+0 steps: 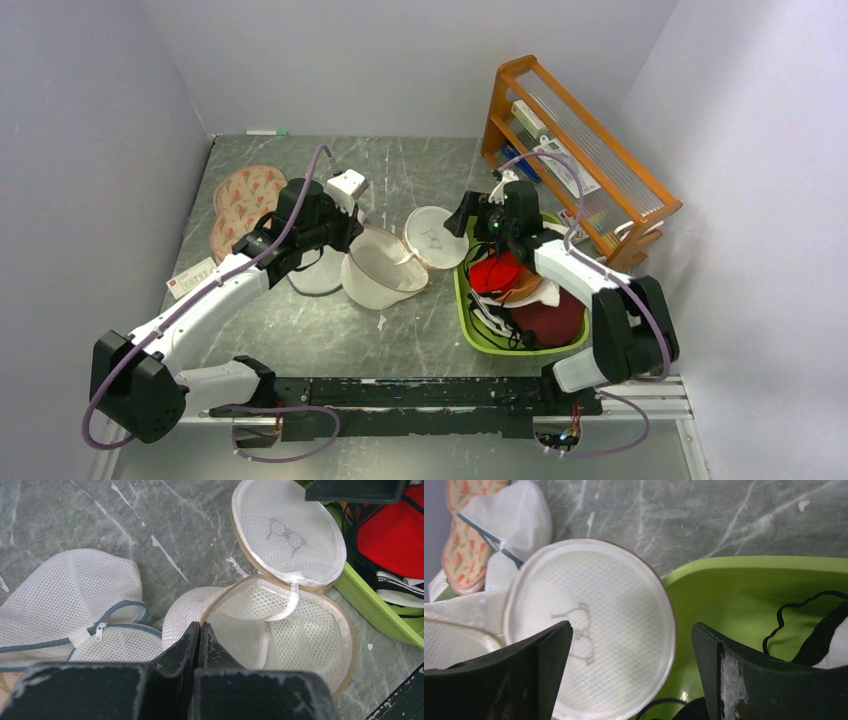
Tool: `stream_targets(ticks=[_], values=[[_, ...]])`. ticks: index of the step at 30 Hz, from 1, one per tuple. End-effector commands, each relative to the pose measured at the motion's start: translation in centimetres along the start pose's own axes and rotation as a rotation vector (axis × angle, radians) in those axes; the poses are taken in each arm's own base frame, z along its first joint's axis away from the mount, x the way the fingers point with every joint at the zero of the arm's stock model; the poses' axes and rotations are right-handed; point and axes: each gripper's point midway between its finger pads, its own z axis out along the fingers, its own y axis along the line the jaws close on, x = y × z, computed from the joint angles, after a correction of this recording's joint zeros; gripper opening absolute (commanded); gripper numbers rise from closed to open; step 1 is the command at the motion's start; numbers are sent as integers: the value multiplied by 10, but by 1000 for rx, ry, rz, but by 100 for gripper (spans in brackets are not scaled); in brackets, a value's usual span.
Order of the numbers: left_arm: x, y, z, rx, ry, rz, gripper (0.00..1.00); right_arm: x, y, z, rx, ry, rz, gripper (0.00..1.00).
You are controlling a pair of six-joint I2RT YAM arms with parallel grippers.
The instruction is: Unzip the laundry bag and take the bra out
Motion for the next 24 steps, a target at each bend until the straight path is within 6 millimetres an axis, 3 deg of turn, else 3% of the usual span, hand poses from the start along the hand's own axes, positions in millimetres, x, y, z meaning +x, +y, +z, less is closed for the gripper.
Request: stream_targets(ticks=[1, 7, 11, 14, 24], values=[[-14, 5, -5, -36, -36, 13, 7, 6, -4, 17, -51, 58, 2, 90], [-15, 2, -4, -20, -41, 15, 7, 25, -8, 30, -85, 142, -15, 86], [-13, 0, -1, -2, -31, 15, 7, 31, 4, 27, -158, 156, 21, 62], [-11, -1, 1, 7, -11, 15, 7, 26, 8, 20, -164, 130, 30, 49], [-13, -5, 1, 27, -22, 14, 7, -12, 27, -10, -160, 43, -36, 0]])
